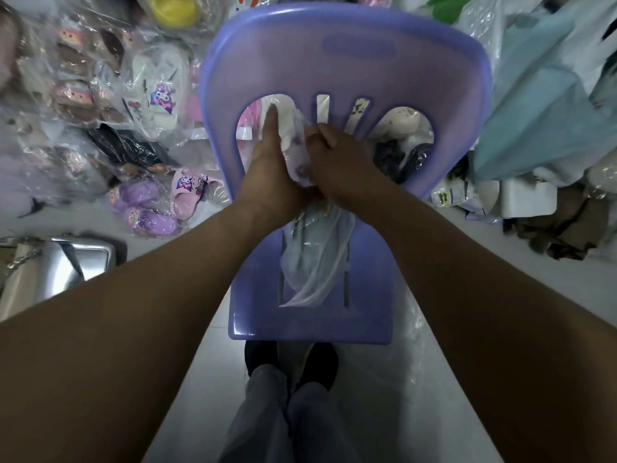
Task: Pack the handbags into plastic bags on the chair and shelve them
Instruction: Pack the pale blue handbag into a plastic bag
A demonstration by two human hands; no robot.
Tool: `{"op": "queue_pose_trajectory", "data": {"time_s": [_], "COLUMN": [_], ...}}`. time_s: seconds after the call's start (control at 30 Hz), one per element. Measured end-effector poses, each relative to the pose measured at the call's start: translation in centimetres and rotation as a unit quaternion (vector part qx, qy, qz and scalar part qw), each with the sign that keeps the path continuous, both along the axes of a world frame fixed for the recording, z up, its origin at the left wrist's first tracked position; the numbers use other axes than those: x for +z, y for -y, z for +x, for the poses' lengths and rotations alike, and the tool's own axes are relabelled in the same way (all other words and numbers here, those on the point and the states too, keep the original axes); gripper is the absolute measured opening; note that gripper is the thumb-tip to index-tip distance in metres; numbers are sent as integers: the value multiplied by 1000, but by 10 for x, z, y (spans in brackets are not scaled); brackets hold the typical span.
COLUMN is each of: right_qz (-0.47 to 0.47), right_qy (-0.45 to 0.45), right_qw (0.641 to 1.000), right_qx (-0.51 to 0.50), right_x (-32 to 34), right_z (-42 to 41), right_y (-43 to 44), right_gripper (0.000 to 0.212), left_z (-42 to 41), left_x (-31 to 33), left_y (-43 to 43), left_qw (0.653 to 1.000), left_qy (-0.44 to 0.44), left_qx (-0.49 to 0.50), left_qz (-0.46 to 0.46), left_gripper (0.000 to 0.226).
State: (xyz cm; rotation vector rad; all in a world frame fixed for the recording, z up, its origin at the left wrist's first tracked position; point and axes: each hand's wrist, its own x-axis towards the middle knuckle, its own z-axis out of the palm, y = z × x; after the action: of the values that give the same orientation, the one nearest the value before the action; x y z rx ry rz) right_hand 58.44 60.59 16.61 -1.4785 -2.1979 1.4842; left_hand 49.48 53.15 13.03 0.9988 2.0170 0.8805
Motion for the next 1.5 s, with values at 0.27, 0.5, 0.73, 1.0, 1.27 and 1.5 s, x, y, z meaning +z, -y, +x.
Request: {"op": "queue_pose_trajectory", "data": {"time_s": [0.27, 0.5, 0.73, 1.0, 1.27, 1.5], "right_qz": [-1, 110, -55, 137, 188, 103], "right_qy": [-52, 147, 255, 296, 226, 38], "right_qw": [985, 980, 957, 938, 956, 994], "right_qx": [-162, 71, 124, 122, -2, -17], "right_x": [-2, 11, 16, 19, 5, -16], "right_z": [12, 53, 67, 74, 81, 89], "right_y": [9, 8, 28, 11, 3, 1], "right_gripper": [47, 136, 112, 30, 25, 18], "left_z": [-3, -2, 15, 21, 22, 21], "left_x": [-10, 0, 8, 15, 21, 15], "left_y": [-10, -1, 9, 14, 20, 47], "left_qw": [983, 989, 980, 955, 935, 924], "left_qy": [-177, -106, -63, -8, -5, -237], "left_qx": [-40, 83, 181, 289, 352, 300], "left_qz": [26, -62, -51, -68, -37, -10], "left_gripper": [29, 41, 70, 98, 104, 118]}}
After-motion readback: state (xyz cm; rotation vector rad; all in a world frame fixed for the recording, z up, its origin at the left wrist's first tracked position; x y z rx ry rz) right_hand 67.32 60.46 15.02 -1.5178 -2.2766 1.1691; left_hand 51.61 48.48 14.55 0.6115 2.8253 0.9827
